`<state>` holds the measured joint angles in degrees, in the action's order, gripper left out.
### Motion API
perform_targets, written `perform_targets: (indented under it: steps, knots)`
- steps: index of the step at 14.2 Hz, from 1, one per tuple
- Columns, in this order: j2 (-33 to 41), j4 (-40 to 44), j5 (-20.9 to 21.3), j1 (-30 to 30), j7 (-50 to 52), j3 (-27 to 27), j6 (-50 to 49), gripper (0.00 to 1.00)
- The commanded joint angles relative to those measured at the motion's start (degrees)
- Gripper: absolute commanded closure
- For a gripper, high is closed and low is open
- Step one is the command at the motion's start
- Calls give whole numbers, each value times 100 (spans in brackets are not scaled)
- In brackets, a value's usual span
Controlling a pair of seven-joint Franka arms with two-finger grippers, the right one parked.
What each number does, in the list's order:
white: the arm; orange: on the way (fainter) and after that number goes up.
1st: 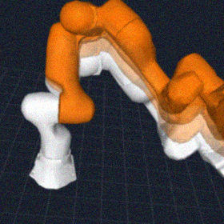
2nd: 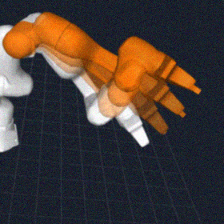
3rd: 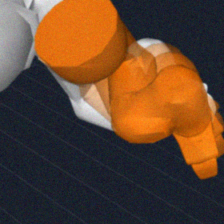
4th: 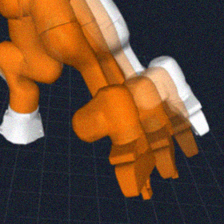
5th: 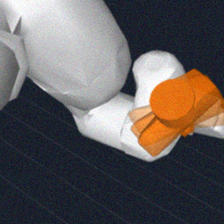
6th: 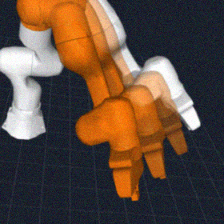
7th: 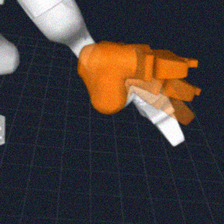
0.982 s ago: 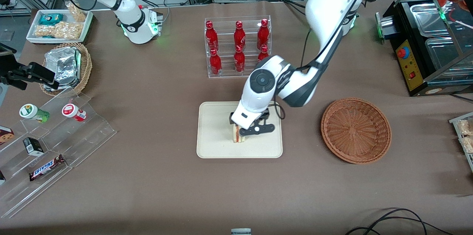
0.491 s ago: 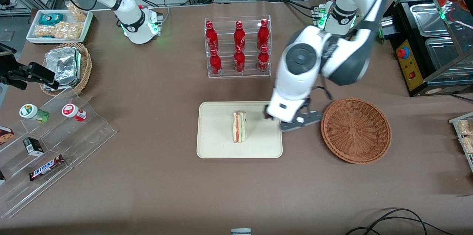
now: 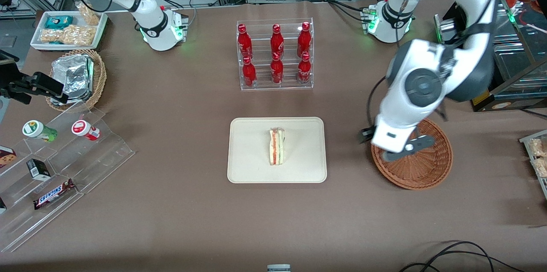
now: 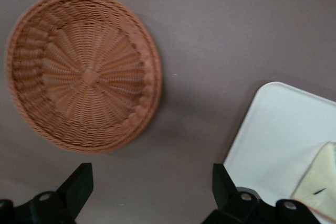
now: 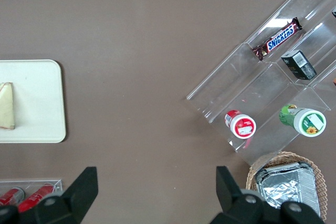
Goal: Place sandwich from basket to tray
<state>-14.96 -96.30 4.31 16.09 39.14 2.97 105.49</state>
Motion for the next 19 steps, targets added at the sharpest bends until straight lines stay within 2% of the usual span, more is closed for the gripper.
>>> perform_targets:
  steps: [1,4,5,7,9,13,19]
  knots:
    - [1028,-1152,-26,-386,-572,54,25,0]
    - [1644,-1515,-35,-440,-1187,-111,-369,0]
    - [1707,-1428,-44,-745,-1494,-34,-710,0]
    - [1909,-1374,-245,-1508,-2153,666,-1038,0]
    - [1945,-1235,-264,-1811,-2734,871,-1249,0]
    - [1936,-927,-264,-1838,-3579,688,-1277,0]
    - [1769,-417,-202,-1477,-3825,-42,-1066,0]
